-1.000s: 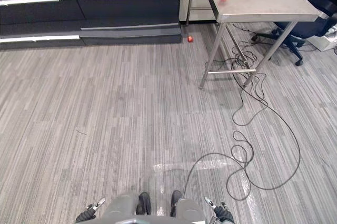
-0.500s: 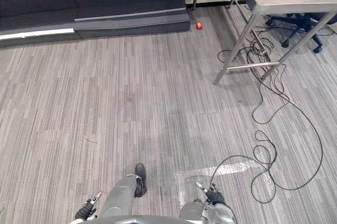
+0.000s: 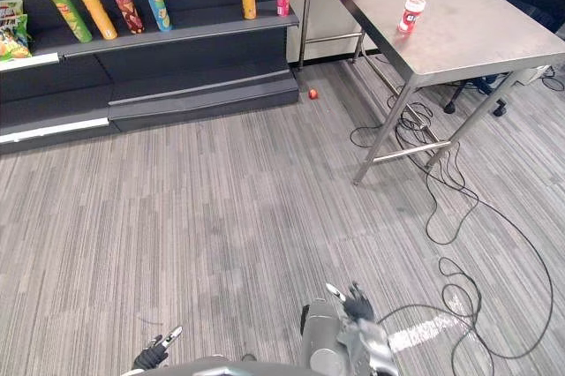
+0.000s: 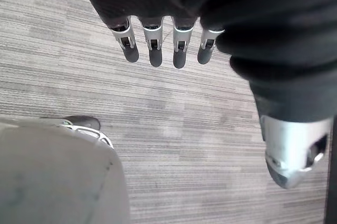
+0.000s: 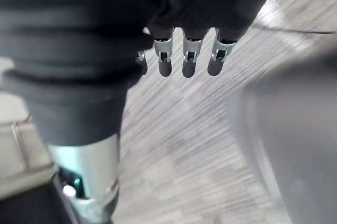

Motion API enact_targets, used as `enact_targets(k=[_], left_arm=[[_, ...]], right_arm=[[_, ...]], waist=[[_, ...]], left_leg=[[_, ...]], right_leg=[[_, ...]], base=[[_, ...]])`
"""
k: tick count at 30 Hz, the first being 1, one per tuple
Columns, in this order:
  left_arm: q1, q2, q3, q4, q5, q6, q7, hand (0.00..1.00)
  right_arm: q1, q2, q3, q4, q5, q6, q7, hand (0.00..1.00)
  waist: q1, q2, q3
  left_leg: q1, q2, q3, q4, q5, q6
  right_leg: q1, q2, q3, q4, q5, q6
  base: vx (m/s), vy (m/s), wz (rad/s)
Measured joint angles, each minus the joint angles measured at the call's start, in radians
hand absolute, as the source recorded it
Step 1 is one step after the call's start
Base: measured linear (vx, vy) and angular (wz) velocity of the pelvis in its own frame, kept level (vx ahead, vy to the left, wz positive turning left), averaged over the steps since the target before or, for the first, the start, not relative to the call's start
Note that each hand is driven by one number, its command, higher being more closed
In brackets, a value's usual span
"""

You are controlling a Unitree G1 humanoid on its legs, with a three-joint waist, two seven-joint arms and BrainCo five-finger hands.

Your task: Put the gum and the chips on the shelf.

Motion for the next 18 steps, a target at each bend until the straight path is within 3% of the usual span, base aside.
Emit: enact_targets(k=[1,2,3,4,5,6,8,9,10,12,14,15,18], left_arm=[[-0.001,-0.004,0.007,0.000,0.004,0.004,-0.003,0.00],[0.004,-0.005,0.017,0.000,0.004,0.013,-0.007,0.00],[0.006,-0.002,0.030,0.000,0.004,0.012,-0.012,0.00],[0.010,-0.002,0.045,0.001,0.004,0.013,-0.015,0.00],[0.008,-0.018,0.062,0.009,0.007,0.012,-0.014,0.00],[0.008,-0.037,0.106,0.016,0.012,0.012,-0.016,0.00],[0.005,-0.066,0.140,0.018,0.015,0.010,-0.015,0.00],[0.004,-0.073,0.169,0.020,0.016,0.015,-0.026,0.00],[0.003,-0.076,0.176,0.019,0.016,0.019,-0.034,0.00],[0.002,-0.085,0.208,-0.001,0.015,0.020,-0.045,0.00],[-0.006,-0.090,0.250,-0.008,0.014,0.023,-0.054,0.00],[-0.009,-0.087,0.255,-0.015,0.008,0.020,-0.054,0.00],[-0.020,-0.106,0.283,-0.039,-0.008,0.020,-0.049,0.00]], right_arm=[[0.001,-0.003,-0.029,0.011,0.031,0.016,0.017,0.00],[0.008,-0.007,-0.097,0.049,0.091,0.039,0.037,0.00],[0.030,-0.011,-0.118,0.042,0.138,0.051,0.052,0.00],[0.046,-0.017,-0.117,0.035,0.144,0.056,0.059,0.00],[0.073,-0.033,-0.117,0.039,0.138,0.023,0.066,0.00],[0.090,-0.042,-0.137,0.044,0.117,-0.015,0.053,0.00],[0.083,-0.034,-0.283,0.114,0.116,-0.037,0.054,0.00],[0.075,-0.020,-0.329,0.113,0.082,0.035,0.057,0.00],[0.083,-0.019,-0.311,0.106,0.083,0.050,0.061,0.00],[0.116,-0.005,-0.294,0.106,0.102,0.002,0.075,0.00],[0.116,-0.009,-0.306,0.099,0.079,0.035,0.078,0.00],[0.111,-0.008,-0.301,0.095,0.075,0.040,0.074,0.00],[0.107,-0.004,-0.262,0.058,0.080,0.039,0.059,0.00]], waist=[[-0.003,0.004,0.001],[-0.004,0.001,0.003],[-0.006,-0.008,0.008],[-0.009,-0.013,0.011],[-0.015,-0.007,0.012],[-0.026,0.019,0.003],[-0.027,0.038,0.003],[-0.033,0.043,-0.001],[-0.034,0.042,-0.002],[-0.030,0.043,-0.003],[-0.031,0.039,-0.001],[-0.024,0.035,0.001],[-0.023,0.030,0.002]], left_leg=[[0.015,0.011,-0.013,0.000,-0.014,-0.012],[0.046,0.019,-0.036,-0.008,-0.038,-0.040],[0.071,0.018,-0.046,-0.017,-0.055,-0.058],[0.090,0.018,-0.052,-0.024,-0.066,-0.067],[0.120,0.035,-0.069,-0.032,-0.083,-0.084],[0.116,0.060,-0.070,-0.020,-0.069,-0.096],[0.117,0.093,-0.076,0.012,-0.018,-0.119],[0.107,0.110,-0.112,0.056,0.021,-0.135],[0.098,0.119,-0.130,0.085,0.038,-0.146],[0.036,0.144,-0.178,0.284,0.125,-0.186],[-0.080,0.149,-0.234,0.557,0.285,-0.221],[-0.180,0.166,-0.232,0.764,0.305,-0.235],[-0.317,0.182,-0.165,0.927,0.222,-0.197]], right_leg=[[-0.004,0.013,-0.002,-0.121,0.024,0.011],[-0.001,0.017,0.006,-0.341,0.109,0.023],[0.003,0.011,0.018,-0.443,0.145,0.039],[0.003,0.009,0.025,-0.469,0.165,0.043],[0.000,0.022,0.033,-0.430,0.240,0.038],[-0.042,0.039,0.033,-0.333,0.240,0.026],[-0.053,0.057,0.014,-0.256,0.178,-0.046],[-0.035,0.060,-0.011,-0.230,0.140,-0.058],[-0.024,0.063,-0.019,-0.224,0.127,-0.067],[0.042,0.074,-0.041,-0.219,0.073,-0.090],[0.118,0.068,-0.052,-0.236,0.031,-0.098],[0.170,0.070,-0.049,-0.253,0.011,-0.110],[0.265,0.070,-0.033,-0.299,-0.018,-0.116]], base=[[0.39,-0.170,0.47],[0.52,-0.230,0.53],[0.47,-0.211,0.48],[0.50,-0.220,0.33],[0.56,-0.232,0.33],[0.57,-0.236,0.25],[0.59,-0.312,0.15],[0.63,-0.343,0.21],[0.43,-0.209,0.28],[0.49,-0.216,0.24],[0.43,-0.171,0.19],[0.34,-0.111,-0.03],[0.30,-0.067,-0.12]])
